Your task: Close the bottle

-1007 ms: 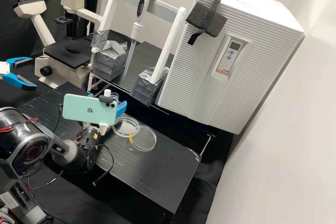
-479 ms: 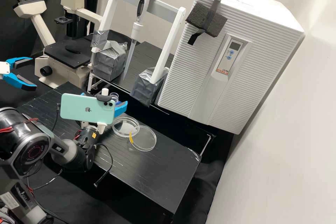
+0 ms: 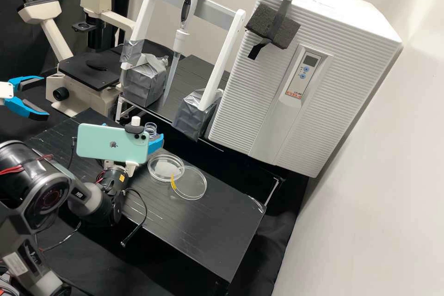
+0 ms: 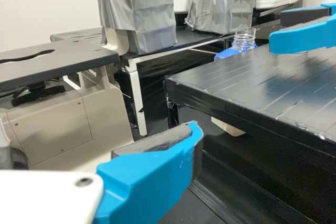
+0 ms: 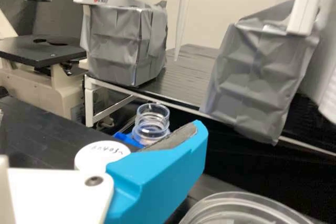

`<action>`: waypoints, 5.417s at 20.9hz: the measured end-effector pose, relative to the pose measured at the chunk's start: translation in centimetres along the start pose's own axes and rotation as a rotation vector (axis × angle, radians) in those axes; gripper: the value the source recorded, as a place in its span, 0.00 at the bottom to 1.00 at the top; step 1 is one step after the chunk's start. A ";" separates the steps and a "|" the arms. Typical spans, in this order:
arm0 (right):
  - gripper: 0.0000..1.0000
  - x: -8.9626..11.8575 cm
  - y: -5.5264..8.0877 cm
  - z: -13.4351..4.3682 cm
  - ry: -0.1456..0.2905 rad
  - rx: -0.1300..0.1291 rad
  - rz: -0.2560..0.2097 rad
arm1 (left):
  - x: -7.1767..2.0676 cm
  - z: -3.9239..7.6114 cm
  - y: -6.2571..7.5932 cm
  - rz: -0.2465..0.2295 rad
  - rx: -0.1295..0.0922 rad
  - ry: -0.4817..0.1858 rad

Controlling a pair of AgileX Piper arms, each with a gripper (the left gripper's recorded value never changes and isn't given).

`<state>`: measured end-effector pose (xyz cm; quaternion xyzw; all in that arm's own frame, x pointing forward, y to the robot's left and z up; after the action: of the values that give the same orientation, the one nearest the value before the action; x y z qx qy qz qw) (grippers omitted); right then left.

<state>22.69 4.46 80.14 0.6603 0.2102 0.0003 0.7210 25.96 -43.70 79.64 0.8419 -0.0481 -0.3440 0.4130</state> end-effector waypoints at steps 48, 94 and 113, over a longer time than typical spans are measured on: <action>0.00 0.0 -0.2 1.1 -0.066 0.056 0.019 | 0.30 0.4 0.0 -0.003 0.002 -0.019; 0.00 5.6 1.6 -0.6 -0.011 0.014 0.148 | 0.30 0.4 0.0 -0.003 0.002 -0.019; 0.00 7.3 1.0 0.4 -0.049 -0.006 0.141 | 0.30 0.4 0.0 -0.003 0.002 -0.019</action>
<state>29.77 6.24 78.88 0.6713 0.1455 0.0352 0.7259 25.94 -44.05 79.29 0.8392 -0.0510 -0.3526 0.4110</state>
